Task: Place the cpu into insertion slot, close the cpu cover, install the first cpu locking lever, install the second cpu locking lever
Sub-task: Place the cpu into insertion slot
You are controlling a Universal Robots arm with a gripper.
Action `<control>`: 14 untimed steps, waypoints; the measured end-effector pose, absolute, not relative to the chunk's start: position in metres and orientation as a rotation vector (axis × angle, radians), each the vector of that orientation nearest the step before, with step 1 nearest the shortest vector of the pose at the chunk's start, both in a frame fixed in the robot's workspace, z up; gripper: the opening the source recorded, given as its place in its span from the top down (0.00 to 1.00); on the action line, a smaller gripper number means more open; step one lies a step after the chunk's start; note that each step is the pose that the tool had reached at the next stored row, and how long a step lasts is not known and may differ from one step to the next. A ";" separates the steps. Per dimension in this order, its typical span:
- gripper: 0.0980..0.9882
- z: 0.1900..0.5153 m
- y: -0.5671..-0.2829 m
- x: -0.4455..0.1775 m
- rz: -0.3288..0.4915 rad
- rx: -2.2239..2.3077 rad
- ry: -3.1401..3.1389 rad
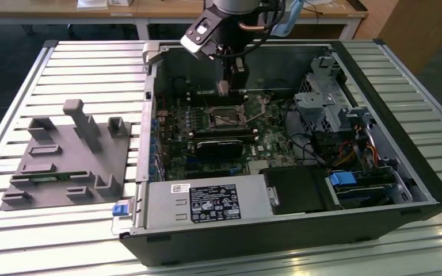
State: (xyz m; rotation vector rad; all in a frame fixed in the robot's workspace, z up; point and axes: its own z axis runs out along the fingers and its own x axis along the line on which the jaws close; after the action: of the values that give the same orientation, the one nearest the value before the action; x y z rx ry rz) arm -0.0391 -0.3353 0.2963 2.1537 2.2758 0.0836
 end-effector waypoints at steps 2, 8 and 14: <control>0.51 0.294 -0.335 -0.039 0.082 2.155 2.274; 0.51 0.288 -0.335 -0.039 0.081 2.162 2.266; 0.51 0.280 -0.335 -0.039 0.081 2.166 2.262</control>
State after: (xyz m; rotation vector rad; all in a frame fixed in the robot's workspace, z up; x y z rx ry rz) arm -0.0391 -0.3351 0.2804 2.1659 2.2622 0.0808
